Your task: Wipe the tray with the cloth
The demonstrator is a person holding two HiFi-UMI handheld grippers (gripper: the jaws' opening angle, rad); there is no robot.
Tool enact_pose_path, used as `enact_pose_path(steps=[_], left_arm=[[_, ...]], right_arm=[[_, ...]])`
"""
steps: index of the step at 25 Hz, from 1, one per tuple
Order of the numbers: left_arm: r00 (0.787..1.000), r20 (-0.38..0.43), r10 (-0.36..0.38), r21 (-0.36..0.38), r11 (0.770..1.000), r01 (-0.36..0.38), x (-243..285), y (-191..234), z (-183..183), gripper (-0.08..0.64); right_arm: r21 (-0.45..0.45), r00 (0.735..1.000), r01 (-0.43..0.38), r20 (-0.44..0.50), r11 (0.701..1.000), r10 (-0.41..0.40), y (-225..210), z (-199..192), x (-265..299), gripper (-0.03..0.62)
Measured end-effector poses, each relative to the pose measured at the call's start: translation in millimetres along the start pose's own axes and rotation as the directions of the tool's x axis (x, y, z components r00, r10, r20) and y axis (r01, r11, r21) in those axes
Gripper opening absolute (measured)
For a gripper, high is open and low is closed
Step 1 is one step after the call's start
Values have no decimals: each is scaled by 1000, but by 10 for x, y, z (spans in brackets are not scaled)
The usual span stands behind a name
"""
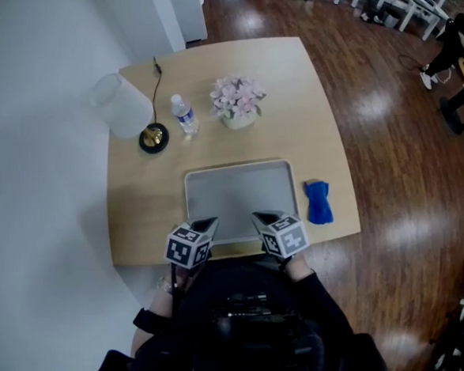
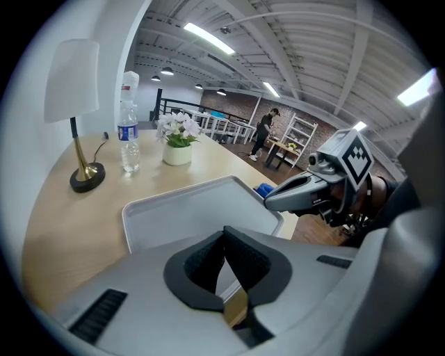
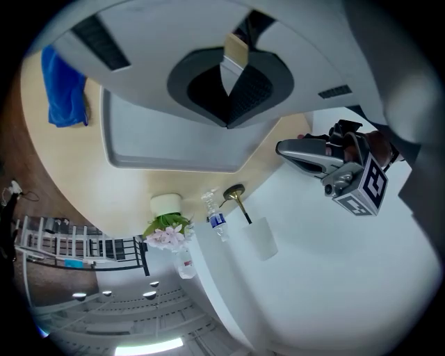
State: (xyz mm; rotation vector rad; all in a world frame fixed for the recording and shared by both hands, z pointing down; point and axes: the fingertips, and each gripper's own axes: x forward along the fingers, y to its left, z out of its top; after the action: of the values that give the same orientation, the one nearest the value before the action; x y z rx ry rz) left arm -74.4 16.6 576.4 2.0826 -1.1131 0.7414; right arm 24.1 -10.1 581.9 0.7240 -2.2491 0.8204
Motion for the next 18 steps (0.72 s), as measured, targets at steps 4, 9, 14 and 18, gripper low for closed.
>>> enact_pose_path(steps=[4, 9, 14, 18], left_arm=[[1000, 3, -2, 14, 1000, 2, -10, -14, 13, 0], [1000, 8, 2, 10, 1000, -2, -32, 20, 9, 0], [1000, 12, 3, 12, 1000, -3, -41, 37, 24, 0], [1000, 11, 3, 16, 1000, -3, -36, 39, 22, 0]], right_arm=[[-9, 1000, -21, -3, 1000, 21, 24, -21, -6, 2], [-21, 1000, -9, -19, 1000, 8, 29, -27, -4, 2], [-28, 1000, -8, -11, 1000, 8, 37, 5, -1, 2], [-23, 1000, -9, -9, 1000, 9, 27, -10, 1, 2]])
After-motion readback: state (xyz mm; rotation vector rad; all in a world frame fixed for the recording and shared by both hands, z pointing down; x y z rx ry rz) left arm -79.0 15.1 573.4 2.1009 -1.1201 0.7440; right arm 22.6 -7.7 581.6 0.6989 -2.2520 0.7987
